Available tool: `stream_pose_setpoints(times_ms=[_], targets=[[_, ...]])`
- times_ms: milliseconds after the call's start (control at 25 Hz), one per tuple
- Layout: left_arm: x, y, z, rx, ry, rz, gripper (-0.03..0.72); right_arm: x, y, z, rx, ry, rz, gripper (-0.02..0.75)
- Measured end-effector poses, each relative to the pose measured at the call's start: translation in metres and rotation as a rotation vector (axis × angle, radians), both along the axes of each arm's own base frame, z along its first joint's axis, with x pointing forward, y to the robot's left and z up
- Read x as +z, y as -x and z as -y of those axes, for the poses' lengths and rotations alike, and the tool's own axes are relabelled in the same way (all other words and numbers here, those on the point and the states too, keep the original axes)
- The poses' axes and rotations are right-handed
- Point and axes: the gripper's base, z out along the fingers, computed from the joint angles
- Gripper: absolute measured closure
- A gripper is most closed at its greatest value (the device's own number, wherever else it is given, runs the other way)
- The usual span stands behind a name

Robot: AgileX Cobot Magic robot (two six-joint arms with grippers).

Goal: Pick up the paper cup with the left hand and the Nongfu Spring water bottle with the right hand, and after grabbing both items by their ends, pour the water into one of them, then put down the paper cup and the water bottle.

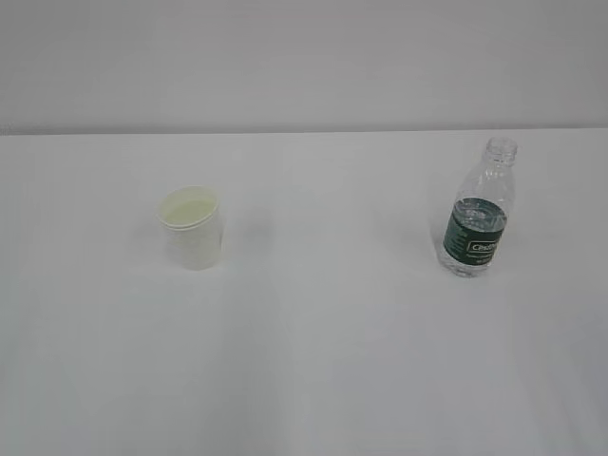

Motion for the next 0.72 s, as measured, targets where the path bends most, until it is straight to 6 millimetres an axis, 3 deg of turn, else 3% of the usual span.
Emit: stream_pose_setpoints(times_ms=[280, 720], targets=[[-0.006, 0.027, -0.007, 0.007, -0.004, 0.029, 0.098, -0.004, 0.004, -0.002, 0.043, 0.036, -0.068, 0.164], [-0.016, 0.036, -0.011, 0.027, -0.046, -0.053, 0.099, -0.013, 0.009, 0.002, 0.028, 0.09, -0.168, 0.164]])
